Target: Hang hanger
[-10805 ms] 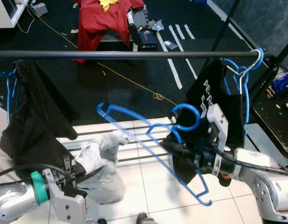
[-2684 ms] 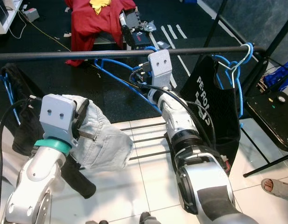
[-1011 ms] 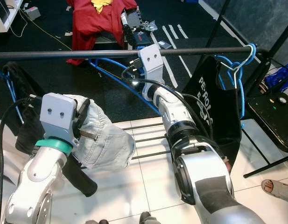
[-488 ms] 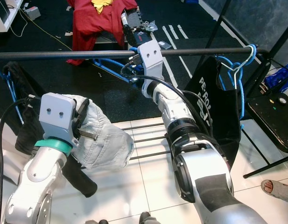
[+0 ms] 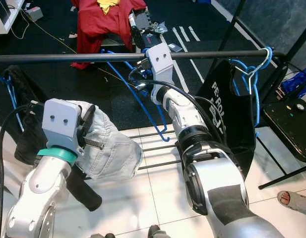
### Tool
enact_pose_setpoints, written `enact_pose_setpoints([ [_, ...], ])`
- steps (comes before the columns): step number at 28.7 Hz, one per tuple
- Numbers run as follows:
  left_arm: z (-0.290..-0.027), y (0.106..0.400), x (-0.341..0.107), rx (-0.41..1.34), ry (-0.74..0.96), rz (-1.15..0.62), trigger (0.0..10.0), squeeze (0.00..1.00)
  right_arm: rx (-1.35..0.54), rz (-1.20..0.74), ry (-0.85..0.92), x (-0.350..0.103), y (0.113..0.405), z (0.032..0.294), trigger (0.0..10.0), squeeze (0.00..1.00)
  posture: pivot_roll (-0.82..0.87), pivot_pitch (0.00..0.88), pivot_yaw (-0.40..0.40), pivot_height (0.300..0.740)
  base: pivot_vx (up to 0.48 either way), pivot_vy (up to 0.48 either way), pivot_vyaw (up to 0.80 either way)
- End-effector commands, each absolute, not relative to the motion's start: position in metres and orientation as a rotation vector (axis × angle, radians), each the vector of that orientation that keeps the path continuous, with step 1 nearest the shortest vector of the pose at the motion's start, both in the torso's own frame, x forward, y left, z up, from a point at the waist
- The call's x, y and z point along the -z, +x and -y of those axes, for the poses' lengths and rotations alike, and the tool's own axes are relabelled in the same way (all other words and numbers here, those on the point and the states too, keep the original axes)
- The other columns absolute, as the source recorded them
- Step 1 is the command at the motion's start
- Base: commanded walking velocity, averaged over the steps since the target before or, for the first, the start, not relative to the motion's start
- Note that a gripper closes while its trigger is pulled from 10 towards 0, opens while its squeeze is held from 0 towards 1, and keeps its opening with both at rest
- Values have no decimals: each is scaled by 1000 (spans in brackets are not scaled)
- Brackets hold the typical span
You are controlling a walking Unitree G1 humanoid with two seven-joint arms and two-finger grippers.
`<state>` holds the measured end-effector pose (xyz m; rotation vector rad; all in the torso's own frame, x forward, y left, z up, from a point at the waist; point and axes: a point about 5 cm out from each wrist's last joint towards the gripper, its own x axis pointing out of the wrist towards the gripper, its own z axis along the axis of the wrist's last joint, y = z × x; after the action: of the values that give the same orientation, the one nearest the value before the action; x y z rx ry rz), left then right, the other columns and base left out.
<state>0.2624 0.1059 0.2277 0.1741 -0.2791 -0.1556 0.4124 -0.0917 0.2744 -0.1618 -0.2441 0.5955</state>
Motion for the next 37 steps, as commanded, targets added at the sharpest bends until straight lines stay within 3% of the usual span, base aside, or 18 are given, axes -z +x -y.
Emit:
enact_pose_setpoints([
  [1, -104, 258, -235, 161, 172, 321, 10000, 0, -615, 275, -145, -275, 409, 91, 0, 0, 12, 130, 9, 740, 0, 0, 0],
  [14, -104, 260, -239, 172, 176, 331, 10000, 0, -696, 339, -173, -278, 390, 100, 0, 0, -9, 136, 12, 740, 0, 0, 0],
  [15, -107, 260, -239, 179, 189, 329, 10000, 0, -710, 315, -190, -269, 382, 107, 4235, 0, -13, 139, 12, 740, 0, 0, 0],
  [16, -109, 260, -238, 186, 199, 327, 10000, 0, -713, 291, -201, -262, 375, 111, 10000, 0, -16, 141, 12, 740, 0, 0, 0],
  [25, -111, 260, -240, 328, 306, 343, 10000, 0, -707, 133, -245, -220, 329, 148, 10000, 0, -58, 155, 31, 740, 0, 0, 0],
  [34, -108, 252, -228, 515, 471, 342, 10000, 0, -853, 103, -317, -220, 300, 150, 10000, 0, -75, 158, 42, 740, 0, 0, 0],
  [37, -110, 246, -220, 629, 622, 344, 10000, 0, -940, 72, -356, -222, 286, 150, 10000, 0, -71, 158, 39, 740, 0, 0, 0],
])
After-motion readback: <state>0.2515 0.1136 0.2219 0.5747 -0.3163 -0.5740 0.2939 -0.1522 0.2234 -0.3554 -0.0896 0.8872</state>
